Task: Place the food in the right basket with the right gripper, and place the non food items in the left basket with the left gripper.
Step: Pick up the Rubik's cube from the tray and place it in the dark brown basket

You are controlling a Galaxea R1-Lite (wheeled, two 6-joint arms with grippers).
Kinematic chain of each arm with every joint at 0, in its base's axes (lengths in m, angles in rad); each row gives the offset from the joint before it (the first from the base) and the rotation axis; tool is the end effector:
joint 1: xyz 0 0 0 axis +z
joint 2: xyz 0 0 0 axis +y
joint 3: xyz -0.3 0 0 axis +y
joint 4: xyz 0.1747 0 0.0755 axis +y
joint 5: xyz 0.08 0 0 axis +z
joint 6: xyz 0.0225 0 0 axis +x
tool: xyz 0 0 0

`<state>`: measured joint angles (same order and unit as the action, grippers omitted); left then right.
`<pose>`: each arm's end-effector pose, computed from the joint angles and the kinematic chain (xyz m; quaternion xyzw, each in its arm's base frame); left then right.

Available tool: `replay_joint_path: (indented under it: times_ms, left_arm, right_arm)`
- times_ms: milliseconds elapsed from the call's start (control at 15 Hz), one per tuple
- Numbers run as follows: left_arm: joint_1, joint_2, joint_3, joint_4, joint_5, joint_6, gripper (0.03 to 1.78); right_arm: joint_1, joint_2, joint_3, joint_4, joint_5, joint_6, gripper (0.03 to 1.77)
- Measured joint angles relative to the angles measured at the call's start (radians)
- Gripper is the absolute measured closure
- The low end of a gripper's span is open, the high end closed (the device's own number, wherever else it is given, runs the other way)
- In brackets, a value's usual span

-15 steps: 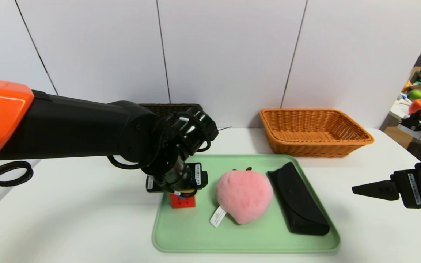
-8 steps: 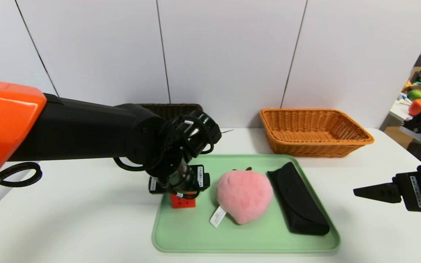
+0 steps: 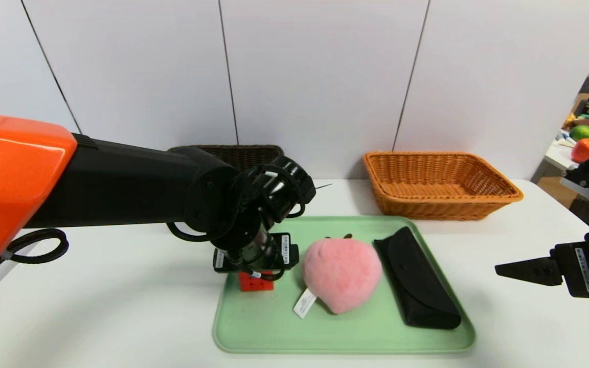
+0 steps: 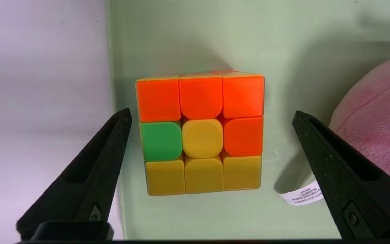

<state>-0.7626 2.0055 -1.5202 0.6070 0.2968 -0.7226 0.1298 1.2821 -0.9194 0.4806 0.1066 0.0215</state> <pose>0.2669 -0.2459 0.1673 -0.0484 0.4890 -0.0261 0.8705 0.1710 0.0247 0.2197 0.0050 0.4104 0.1032 0.9060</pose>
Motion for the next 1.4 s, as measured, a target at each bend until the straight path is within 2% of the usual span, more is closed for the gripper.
replay_joint_path:
  times_ms: [1333, 1400]
  left_arm:
    - [-0.008, 0.031, -0.006, 0.001, 0.002, -0.031, 0.12]
    - [-0.008, 0.031, -0.006, 0.002, 0.002, -0.031, 0.23]
  right_arm:
    - [0.000, -0.010, 0.008, -0.002, 0.000, 0.019, 0.10]
    - [0.000, -0.010, 0.008, -0.002, 0.000, 0.019, 0.10]
